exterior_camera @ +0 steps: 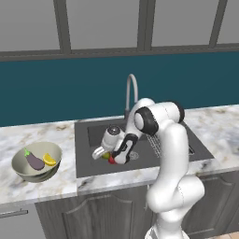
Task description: There is a mixed pile of frozen fruits and vegetables on the counter. Locate all the frozen vegetables and place the items in a bowl on the counter. Take all the frozen fruits and defrost them in a running sink.
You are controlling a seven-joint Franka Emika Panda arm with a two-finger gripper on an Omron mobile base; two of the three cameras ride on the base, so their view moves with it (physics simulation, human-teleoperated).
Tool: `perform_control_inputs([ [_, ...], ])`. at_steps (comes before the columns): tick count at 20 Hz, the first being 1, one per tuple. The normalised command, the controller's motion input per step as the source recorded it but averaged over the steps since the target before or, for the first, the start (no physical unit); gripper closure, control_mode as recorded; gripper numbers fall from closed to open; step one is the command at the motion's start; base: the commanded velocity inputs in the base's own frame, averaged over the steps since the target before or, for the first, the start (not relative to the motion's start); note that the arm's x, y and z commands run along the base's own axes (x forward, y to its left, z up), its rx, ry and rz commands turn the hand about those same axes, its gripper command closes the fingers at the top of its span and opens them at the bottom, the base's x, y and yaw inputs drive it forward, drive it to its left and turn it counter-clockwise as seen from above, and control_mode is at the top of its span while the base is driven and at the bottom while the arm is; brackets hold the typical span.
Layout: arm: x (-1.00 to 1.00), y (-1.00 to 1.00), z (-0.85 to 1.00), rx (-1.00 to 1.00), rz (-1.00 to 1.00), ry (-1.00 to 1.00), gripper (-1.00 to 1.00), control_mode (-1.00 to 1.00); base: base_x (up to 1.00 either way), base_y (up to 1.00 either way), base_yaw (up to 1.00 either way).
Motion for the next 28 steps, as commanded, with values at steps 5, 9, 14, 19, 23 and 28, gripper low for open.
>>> perform_control_inputs([
  [5,0.00,0.15,-0.38,-0.02,-0.10,0.00,1.00,-1.00,0.00,0.00,0.00],
  [9,0.00,0.05,-0.28,0.00,-0.11,0.00,-1.00,-1.00,0.00,0.00,0.00],
  [14,0.00,0.01,-0.11,0.00,-0.10,0.00,-1.00,-1.00,0.00,0.00,0.00],
  [19,0.00,0.00,0.00,0.00,-0.08,0.00,-1.00,-1.00,0.00,0.00,0.00],
  [23,-0.01,0.00,0.46,0.00,-0.10,0.00,-1.00,-1.00,0.00,0.00,0.00],
  [28,-0.17,0.00,0.89,0.00,-0.11,0.00,-1.00,-1.00,0.00,0.00,0.00],
])
